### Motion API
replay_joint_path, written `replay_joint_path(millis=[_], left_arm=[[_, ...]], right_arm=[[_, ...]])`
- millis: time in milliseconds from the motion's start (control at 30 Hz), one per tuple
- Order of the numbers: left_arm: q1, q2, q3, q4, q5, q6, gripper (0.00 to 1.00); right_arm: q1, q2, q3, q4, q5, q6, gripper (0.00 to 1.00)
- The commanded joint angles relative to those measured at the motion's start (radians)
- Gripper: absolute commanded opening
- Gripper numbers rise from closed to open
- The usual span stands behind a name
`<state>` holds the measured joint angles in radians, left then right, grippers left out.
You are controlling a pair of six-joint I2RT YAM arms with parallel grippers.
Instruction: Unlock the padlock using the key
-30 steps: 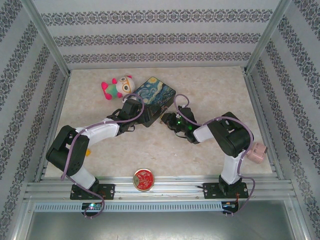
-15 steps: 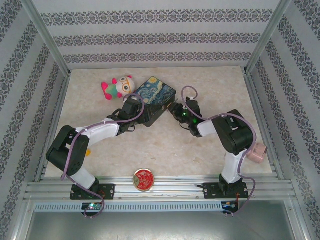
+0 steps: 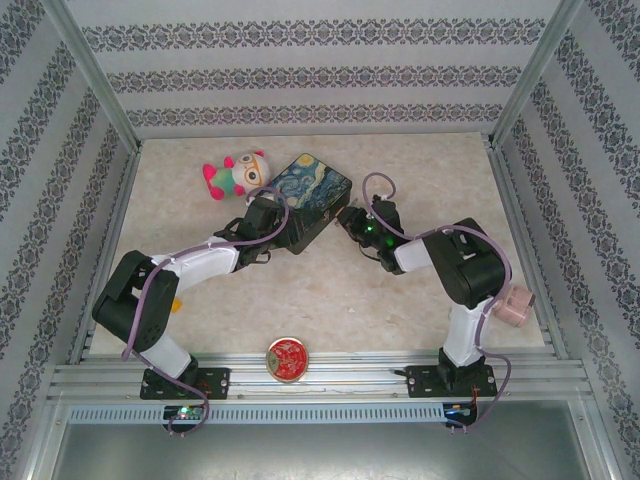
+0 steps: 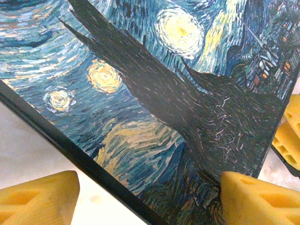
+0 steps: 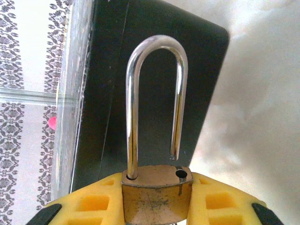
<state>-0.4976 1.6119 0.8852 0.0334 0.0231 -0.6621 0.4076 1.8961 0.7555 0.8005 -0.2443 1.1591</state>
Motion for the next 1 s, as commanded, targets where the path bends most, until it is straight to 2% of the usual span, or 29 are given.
replay_joint_path(millis=[0,133,233,367,500,600,767,967], left_arm=[[0.015,0.019,-0.064,-0.179,-0.037,0.014,0.75],[0.04,-0.002,-0.075,-0.188,-0.046,0.024,0.72],[0.057,-0.021,-0.084,-0.194,-0.055,0.035,0.72],[0.083,-0.049,-0.1,-0.198,-0.06,0.038,0.71],[0.099,-0.081,-0.11,-0.201,-0.063,0.044,0.74],[0.109,-0.11,-0.114,-0.206,-0.064,0.047,0.76],[0.116,-0.151,-0.113,-0.216,-0.066,0.051,0.86],[0.117,-0.19,-0.113,-0.234,-0.063,0.053,0.96]], right_arm=[[-0.007,-0.091,-0.037,-0.03,0.009,-0.066,0.19],[-0.007,-0.201,-0.082,-0.157,0.014,-0.142,0.18],[-0.007,-0.304,-0.094,-0.32,0.014,-0.229,0.18],[0.006,-0.451,-0.06,-0.646,0.054,-0.402,0.18],[0.017,-0.558,0.01,-0.998,0.15,-0.571,0.17],[0.011,-0.609,0.035,-1.165,0.206,-0.657,0.17],[-0.008,-0.589,0.074,-1.312,0.214,-0.76,0.17],[-0.041,-0.442,0.148,-1.391,0.213,-0.838,0.2]])
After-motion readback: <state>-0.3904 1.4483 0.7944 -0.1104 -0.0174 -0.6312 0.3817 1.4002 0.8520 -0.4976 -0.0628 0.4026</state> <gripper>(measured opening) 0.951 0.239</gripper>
